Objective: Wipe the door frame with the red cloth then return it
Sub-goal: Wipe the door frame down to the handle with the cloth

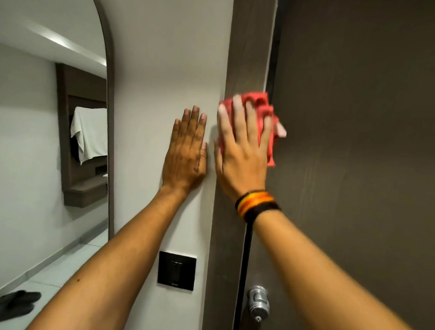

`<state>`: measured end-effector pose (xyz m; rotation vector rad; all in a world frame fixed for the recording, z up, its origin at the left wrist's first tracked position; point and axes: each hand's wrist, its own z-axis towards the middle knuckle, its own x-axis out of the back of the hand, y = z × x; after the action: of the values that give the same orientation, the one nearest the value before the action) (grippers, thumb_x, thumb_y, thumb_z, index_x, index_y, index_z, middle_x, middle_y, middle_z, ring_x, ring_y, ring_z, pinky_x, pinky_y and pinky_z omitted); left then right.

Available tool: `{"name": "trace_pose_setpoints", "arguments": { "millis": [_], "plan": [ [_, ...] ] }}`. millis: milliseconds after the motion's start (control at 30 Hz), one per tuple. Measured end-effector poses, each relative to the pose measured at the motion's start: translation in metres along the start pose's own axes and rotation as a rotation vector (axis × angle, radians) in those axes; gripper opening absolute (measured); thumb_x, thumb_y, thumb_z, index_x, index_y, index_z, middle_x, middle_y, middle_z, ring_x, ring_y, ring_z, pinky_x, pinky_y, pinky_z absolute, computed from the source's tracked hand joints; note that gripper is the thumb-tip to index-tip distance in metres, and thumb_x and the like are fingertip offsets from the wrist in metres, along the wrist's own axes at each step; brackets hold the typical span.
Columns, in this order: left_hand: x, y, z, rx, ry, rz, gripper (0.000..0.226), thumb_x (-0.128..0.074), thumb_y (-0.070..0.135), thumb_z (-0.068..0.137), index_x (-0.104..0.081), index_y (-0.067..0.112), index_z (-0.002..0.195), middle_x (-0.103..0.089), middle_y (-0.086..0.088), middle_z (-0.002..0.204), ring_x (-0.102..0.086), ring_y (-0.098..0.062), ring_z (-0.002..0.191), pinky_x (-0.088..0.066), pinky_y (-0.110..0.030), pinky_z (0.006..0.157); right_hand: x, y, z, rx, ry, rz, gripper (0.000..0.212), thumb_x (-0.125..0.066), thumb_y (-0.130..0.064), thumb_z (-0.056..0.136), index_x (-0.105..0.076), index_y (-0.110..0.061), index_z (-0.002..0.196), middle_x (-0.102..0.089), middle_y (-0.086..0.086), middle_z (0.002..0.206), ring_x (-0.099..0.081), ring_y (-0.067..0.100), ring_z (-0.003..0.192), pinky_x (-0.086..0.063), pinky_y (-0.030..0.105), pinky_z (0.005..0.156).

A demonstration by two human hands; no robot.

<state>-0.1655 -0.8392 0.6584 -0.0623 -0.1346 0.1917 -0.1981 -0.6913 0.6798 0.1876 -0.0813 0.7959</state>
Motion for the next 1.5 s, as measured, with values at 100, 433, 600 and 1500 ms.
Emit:
{"name": "trace_pose_setpoints", "arguments": {
  "millis": [100, 433, 600, 1500],
  "plan": [
    [-0.002, -0.001, -0.001, 0.011, -0.002, 0.009, 0.061, -0.031, 0.019, 0.106, -0.017, 0.009, 0.164, -0.014, -0.014, 0.173, -0.012, -0.029, 0.162, 0.001, -0.036, 0.133, -0.014, -0.014, -0.12, -0.01, -0.073, 0.0, 0.08, -0.059, -0.028, 0.09, -0.024, -0.022, 0.162, -0.011, 0.007, 0.172, -0.01, 0.03, 0.16, -0.001, 0.064, 0.127],
    [-0.002, -0.003, -0.002, -0.005, 0.005, 0.013, 0.061, -0.031, 0.019, 0.105, -0.017, 0.008, 0.164, -0.016, -0.015, 0.173, -0.014, -0.031, 0.162, -0.002, -0.037, 0.133, -0.018, -0.021, -0.32, 0.206, -0.415, -0.155, 0.119, -0.082, -0.02, 0.059, -0.023, -0.027, 0.161, -0.006, 0.003, 0.173, -0.001, 0.028, 0.161, 0.005, 0.06, 0.127],
    [-0.001, -0.001, -0.004, 0.003, 0.003, 0.022, 0.06, -0.03, 0.019, 0.106, -0.017, 0.009, 0.164, -0.016, -0.014, 0.173, -0.014, -0.031, 0.162, -0.003, -0.039, 0.132, 0.009, -0.002, -0.151, 0.169, -0.251, 0.013, 0.098, -0.068, -0.014, 0.073, -0.026, -0.026, 0.161, -0.015, 0.007, 0.172, -0.01, 0.03, 0.16, -0.001, 0.066, 0.125],
    [-0.005, -0.001, 0.0, -0.017, 0.07, 0.008, 0.059, -0.037, 0.014, 0.104, -0.027, 0.003, 0.16, -0.027, -0.022, 0.168, -0.024, -0.038, 0.158, -0.011, -0.044, 0.131, -0.014, 0.04, -0.344, 1.077, -0.544, -0.071, 0.09, -0.067, -0.027, 0.079, -0.028, -0.027, 0.16, -0.029, 0.001, 0.168, -0.015, 0.023, 0.158, 0.0, 0.055, 0.129]
  ]
}}
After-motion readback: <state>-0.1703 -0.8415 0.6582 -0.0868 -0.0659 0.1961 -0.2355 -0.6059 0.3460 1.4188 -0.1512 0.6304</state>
